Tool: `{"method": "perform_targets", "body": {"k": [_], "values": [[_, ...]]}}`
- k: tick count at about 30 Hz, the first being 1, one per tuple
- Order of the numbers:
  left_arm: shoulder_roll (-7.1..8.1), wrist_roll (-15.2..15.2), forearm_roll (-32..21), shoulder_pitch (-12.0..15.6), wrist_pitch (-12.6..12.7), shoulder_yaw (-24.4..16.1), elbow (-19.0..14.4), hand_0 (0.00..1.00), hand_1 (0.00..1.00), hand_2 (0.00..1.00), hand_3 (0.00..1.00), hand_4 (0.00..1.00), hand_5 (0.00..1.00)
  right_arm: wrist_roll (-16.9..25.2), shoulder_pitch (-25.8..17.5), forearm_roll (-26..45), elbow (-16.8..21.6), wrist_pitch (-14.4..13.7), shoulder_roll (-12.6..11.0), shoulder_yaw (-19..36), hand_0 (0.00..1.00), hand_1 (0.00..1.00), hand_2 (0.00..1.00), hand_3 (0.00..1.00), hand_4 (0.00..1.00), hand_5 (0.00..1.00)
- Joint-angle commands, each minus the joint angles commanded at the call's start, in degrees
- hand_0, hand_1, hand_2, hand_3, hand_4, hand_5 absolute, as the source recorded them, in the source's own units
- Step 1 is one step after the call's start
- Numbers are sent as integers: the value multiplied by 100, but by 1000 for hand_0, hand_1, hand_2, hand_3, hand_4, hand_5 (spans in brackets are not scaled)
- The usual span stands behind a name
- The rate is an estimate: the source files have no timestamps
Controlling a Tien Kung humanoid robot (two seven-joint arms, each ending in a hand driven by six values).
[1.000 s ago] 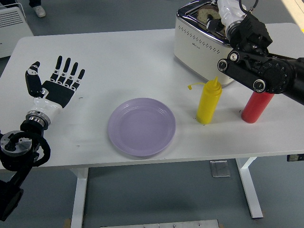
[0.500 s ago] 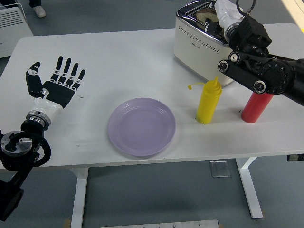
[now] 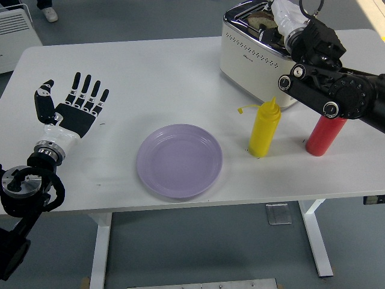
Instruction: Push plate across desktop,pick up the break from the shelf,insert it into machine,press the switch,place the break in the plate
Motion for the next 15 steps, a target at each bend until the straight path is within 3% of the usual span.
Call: {"method": "perform_targets", "body": {"k": [7, 8, 15], "values": [[-2, 1, -7, 19, 6, 4, -8, 822, 760, 732, 705, 641, 998, 37, 1, -50, 30, 104, -46, 115, 662, 763, 774, 724, 527, 72], [-2, 2, -8, 21, 6, 3, -9, 821, 760, 732, 705, 639, 998, 42, 0, -58, 36, 111, -52, 128, 667, 767, 779, 729, 611, 123], [-2, 8, -16, 38, 12, -4, -16, 821, 760, 731, 705, 634, 998, 46, 1, -155, 141, 200, -151, 289, 668, 768, 779, 731, 629, 138]]}}
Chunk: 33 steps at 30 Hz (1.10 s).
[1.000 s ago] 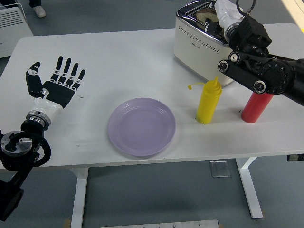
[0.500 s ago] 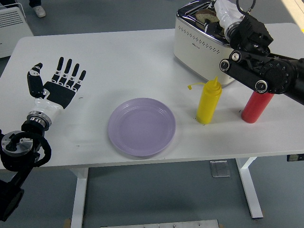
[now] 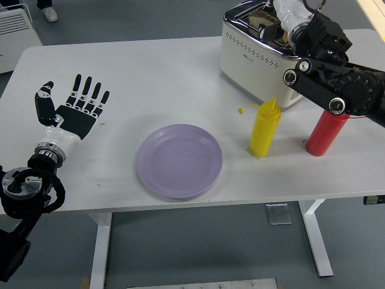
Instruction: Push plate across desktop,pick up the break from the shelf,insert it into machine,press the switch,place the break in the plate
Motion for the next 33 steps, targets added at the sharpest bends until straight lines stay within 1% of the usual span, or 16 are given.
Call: {"method": "perform_targets", "body": {"k": [8, 10, 11, 12, 16, 17, 22, 23, 28, 29, 33], "values": [[-1, 10, 12, 19, 6, -17, -19, 819, 760, 731, 705, 626, 998, -41, -41, -275, 526, 118, -279, 497, 667, 765, 779, 729, 621, 134], [0, 10, 11, 25, 8, -28, -23, 819, 760, 731, 705, 626, 998, -61, -83, -342, 712, 142, -396, 656, 667, 765, 779, 729, 621, 134], [0, 10, 10, 29, 9, -35, -26, 820, 760, 730, 703, 623, 998, -76, -118, -374, 830, 162, -480, 754, 655, 746, 770, 724, 585, 104], [0, 11, 10, 32, 9, -40, -29, 820, 760, 730, 703, 623, 998, -87, -146, -392, 913, 174, -540, 819, 655, 746, 770, 724, 585, 104], [0, 13, 9, 47, 13, -67, -50, 820, 760, 730, 703, 623, 998, -171, -365, -495, 1431, 213, -947, 1213, 655, 746, 770, 724, 585, 104], [-1, 15, 7, 51, 14, -74, -58, 819, 760, 730, 704, 623, 998, -196, -437, -537, 1559, 213, -1057, 1309, 560, 662, 710, 682, 581, 124], [5, 21, -12, 80, 18, -124, -103, 819, 760, 730, 704, 623, 998, -301, -799, -784, 2201, 268, -1576, 1716, 560, 662, 710, 682, 581, 124], [5, 23, -21, 86, 19, -133, -116, 820, 759, 730, 703, 623, 998, -320, -891, -863, 2328, 302, -1680, 1798, 458, 556, 652, 580, 379, 15], [1, 29, -54, 116, 24, -170, -173, 820, 759, 730, 703, 623, 998, -415, -1422, -1331, 2961, 613, -2210, 2254, 458, 556, 652, 580, 379, 15], [-2, 30, -56, 122, 25, -175, -181, 819, 759, 730, 703, 622, 998, -432, -1550, -1404, 3103, 693, -2310, 2361, 435, 524, 657, 579, 349, 13], [-12, 33, -62, 137, 25, -190, -201, 819, 759, 730, 703, 622, 998, -434, -1957, -1544, 3466, 906, -2531, 2700, 435, 524, 657, 579, 349, 13]]}}
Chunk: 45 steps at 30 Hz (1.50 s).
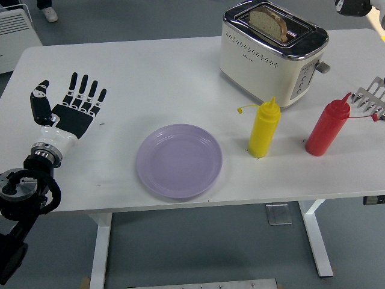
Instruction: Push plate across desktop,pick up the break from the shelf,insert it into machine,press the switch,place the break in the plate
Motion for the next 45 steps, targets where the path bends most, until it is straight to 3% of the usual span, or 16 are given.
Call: {"method": "perform_targets", "body": {"k": [1, 2, 7, 8, 15, 28, 36, 45], "values": [[-3, 2, -7, 5, 0, -8, -6, 819, 759, 730, 703, 622, 998, 33, -103, -7, 71, 54, -52, 88, 435, 524, 657, 579, 349, 13], [-5, 5, -16, 11, 0, -18, -14, 820, 760, 729, 704, 620, 998, 82, -224, -5, 139, 111, -106, 176, 400, 481, 697, 581, 148, 2], [6, 32, -122, 60, 0, -109, -77, 820, 760, 729, 704, 620, 998, 371, -710, -22, 297, 259, -262, 420, 400, 481, 697, 581, 148, 2], [8, 41, -149, 75, 0, -133, -113, 819, 759, 730, 704, 619, 998, 415, -808, -68, 316, 276, -283, 457, 425, 478, 707, 581, 71, 2], [29, 64, -247, 135, 14, -201, -272, 819, 758, 729, 704, 619, 998, 683, -1147, -236, 189, 425, -313, 364, 443, 476, 709, 588, 53, 2], [21, 62, -249, 123, 13, -192, -290, 819, 759, 730, 704, 618, 998, 1759, -1003, -140, -999, 113, 6, -548, 428, 434, 709, 587, 45, 2], [20, 63, -248, 121, 12, -180, -288, 819, 759, 730, 704, 617, 998, 1915, -881, -158, -1350, -30, 103, -886, 425, 432, 709, 585, 41, 2], [19, 66, -257, 122, 15, -180, -295, 819, 759, 729, 704, 615, 998, 1921, -821, -140, -1483, -56, 179, -1187, 421, 427, 704, 582, 46, 2]]}}
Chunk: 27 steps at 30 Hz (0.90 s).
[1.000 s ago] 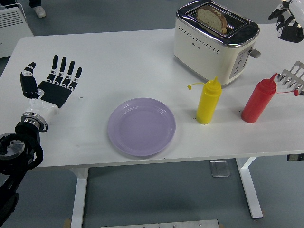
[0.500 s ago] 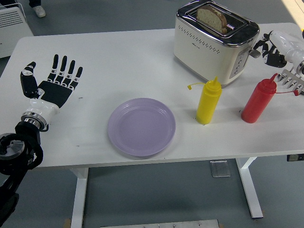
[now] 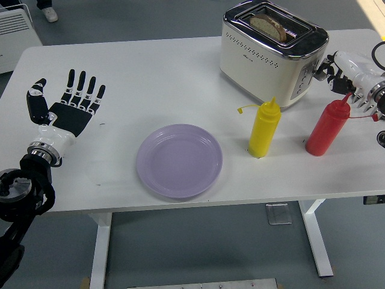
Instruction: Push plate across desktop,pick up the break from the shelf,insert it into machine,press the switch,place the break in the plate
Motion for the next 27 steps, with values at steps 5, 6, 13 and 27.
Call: {"method": "perform_targets", "body": {"k": [5, 6, 13, 27], "values": [[0, 1, -9, 4, 1, 1, -6, 820, 757, 730, 704, 615, 998, 11, -18, 22, -26, -21, 34, -87, 420, 422, 702, 579, 50, 2], [0, 3, -12, 5, 0, 0, -8, 820, 757, 730, 704, 615, 998, 15, -23, 28, -33, -27, 42, -106, 420, 422, 702, 579, 50, 2], [2, 15, -40, 11, -1, -5, -25, 819, 758, 730, 704, 613, 998, 43, -55, 49, -78, -71, 103, -246, 421, 421, 702, 579, 51, 2], [8, 7, -29, 7, 5, -7, -44, 818, 757, 730, 703, 613, 998, 96, -60, 68, -120, -170, 162, -409, 419, 419, 700, 575, 53, 2]]}}
